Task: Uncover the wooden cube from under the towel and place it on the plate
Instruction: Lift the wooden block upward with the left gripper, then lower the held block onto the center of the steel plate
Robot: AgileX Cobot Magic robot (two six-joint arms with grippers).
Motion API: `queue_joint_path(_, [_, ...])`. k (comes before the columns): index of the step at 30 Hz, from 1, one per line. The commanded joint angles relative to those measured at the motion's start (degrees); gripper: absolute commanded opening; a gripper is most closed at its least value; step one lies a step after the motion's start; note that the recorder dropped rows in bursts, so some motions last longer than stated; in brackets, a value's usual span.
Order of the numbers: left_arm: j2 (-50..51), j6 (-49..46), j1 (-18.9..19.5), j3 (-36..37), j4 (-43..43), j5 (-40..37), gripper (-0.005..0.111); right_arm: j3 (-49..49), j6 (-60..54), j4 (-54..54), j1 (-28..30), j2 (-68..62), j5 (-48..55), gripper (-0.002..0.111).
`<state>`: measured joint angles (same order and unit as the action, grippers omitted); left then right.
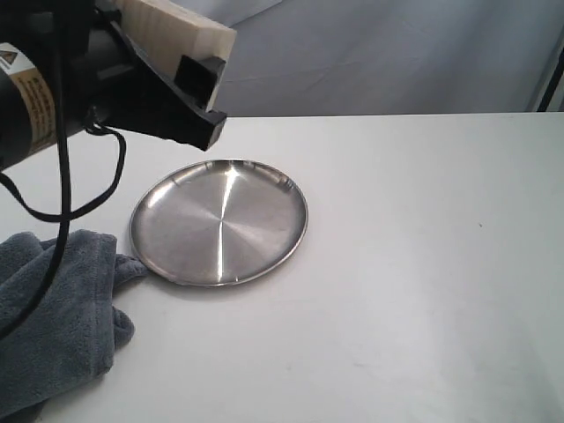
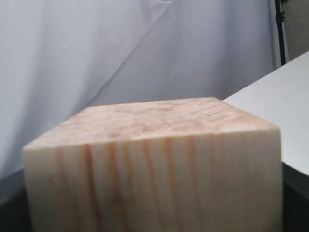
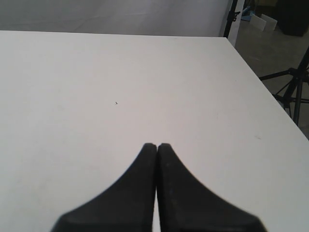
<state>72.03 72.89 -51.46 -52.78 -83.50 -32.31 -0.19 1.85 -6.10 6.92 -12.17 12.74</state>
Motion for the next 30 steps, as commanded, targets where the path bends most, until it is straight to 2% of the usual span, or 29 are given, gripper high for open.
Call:
queue_joint_path(1, [3.55, 3.54, 8.28, -0.22, -1.66, 5.2, 0.0, 0.19, 0.26, -0.37, 0.41, -0.18, -0.65, 0.0])
queue_joint_path(7, [9.78, 3.54, 19.56, -0.22, -0.82, 19.93, 0.0, 0.19, 0.26, -0.37, 0.41, -0.18, -0.65, 0.0])
queue_joint_path(12, [15.62, 3.54, 24.48, -1.76, 0.38, 27.26, 0.0, 0.19, 0.26, -0.37, 0.41, -0.18, -0.65, 0.0])
queue_joint_path(22, [25.45, 3.54, 24.86, -9.67, 0.51, 29.41, 0.0, 0.19, 0.26, -0.37, 0.41, -0.18, -0.65, 0.0])
queue_joint_path(30, [29.45, 3.27, 24.86, -10.94, 0.51, 29.07, 0.0, 0.19, 0.26, -0.37, 0.41, -0.18, -0.65, 0.0])
